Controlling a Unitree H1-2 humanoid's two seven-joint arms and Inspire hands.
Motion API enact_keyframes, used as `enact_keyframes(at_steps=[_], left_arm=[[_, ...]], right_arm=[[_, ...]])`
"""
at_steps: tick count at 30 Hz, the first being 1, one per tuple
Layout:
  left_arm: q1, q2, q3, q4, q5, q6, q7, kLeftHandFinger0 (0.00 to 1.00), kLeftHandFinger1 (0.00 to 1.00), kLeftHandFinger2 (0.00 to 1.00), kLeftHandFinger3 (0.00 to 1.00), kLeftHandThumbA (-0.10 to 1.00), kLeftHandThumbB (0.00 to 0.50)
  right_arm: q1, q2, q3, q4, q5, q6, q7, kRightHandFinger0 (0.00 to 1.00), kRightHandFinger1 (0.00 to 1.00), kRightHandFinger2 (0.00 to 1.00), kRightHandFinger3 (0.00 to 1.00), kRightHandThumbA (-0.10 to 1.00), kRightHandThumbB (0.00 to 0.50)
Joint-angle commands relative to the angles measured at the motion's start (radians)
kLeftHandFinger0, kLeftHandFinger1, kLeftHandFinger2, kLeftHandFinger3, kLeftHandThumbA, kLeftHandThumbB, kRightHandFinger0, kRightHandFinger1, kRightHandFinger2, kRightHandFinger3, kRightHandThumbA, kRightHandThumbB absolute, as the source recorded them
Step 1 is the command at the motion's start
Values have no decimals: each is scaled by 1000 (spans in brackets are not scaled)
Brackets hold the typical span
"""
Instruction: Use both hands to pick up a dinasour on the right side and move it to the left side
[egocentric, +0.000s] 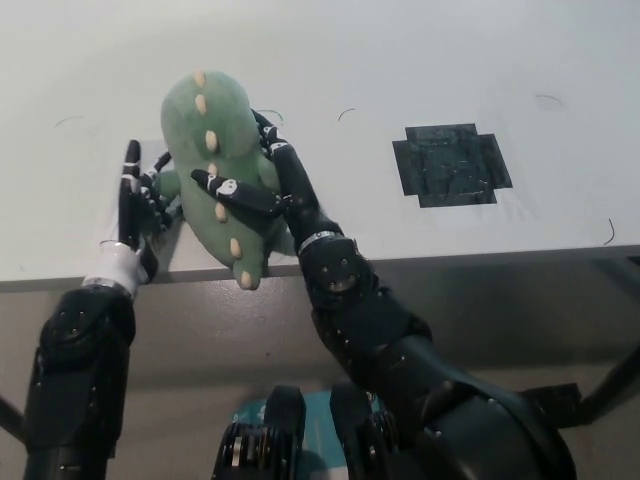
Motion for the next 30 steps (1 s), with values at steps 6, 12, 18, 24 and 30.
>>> enact_keyframes(at_steps=[6, 12, 18, 24, 30], left_arm=[[22, 88, 33, -74, -40, -60, -65, 1000, 1000, 1000, 1000, 1000, 377], [38, 110, 45, -82, -51, -86, -81, 1000, 1000, 1000, 1000, 1000, 361], [59, 136, 41, -103, -51, -105, -109, 1000, 1000, 1000, 1000, 1000, 368], [83, 167, 42, -138, -53, -128, -134, 1000, 1000, 1000, 1000, 1000, 428], [132, 167, 68, -213, -61, -121, -110, 1000, 1000, 1000, 1000, 1000, 401]], right_arm=[[-14, -57, 3, -121, -20, 5, 58, 1000, 1000, 1000, 1000, 1000, 266], [4, -73, 8, -163, -28, 30, 64, 1000, 1000, 1000, 1000, 1000, 284], [26, -87, 19, -192, -41, 15, 59, 1000, 1000, 1000, 1000, 1000, 270], [41, -110, -6, -197, -11, -34, 84, 1000, 1000, 1000, 1000, 1000, 254], [137, -166, -7, -382, -14, -23, 116, 1000, 1000, 1000, 1000, 1000, 254]])
